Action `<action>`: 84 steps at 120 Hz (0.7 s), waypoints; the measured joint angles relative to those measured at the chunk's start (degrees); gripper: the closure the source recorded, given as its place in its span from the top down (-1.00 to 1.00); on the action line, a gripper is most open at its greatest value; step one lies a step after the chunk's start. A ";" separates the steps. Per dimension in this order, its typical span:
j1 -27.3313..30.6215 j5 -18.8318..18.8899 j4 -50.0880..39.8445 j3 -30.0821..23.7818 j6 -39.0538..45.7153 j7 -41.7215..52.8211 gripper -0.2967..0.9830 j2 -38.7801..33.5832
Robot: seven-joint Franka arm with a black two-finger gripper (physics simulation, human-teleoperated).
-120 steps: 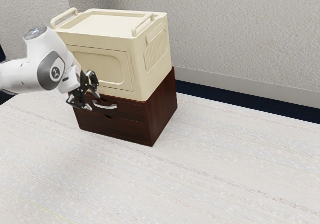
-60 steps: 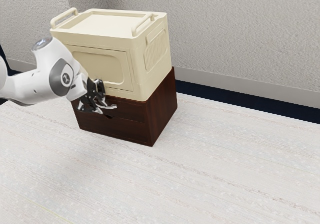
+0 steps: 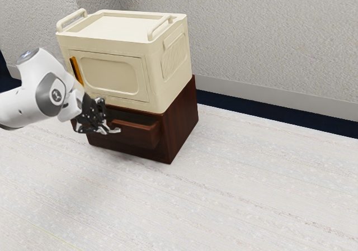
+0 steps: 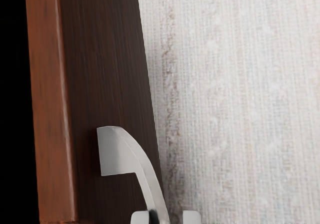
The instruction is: Pull the drawer handle with one arm to open the drawer
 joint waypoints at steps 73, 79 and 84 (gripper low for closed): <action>0.52 0.45 -12.28 0.77 0.24 4.21 -0.69 -11.30; 0.44 0.85 -13.07 1.26 0.23 4.39 -0.69 -12.20; 0.41 1.23 -13.62 1.66 0.25 4.58 -0.69 -12.95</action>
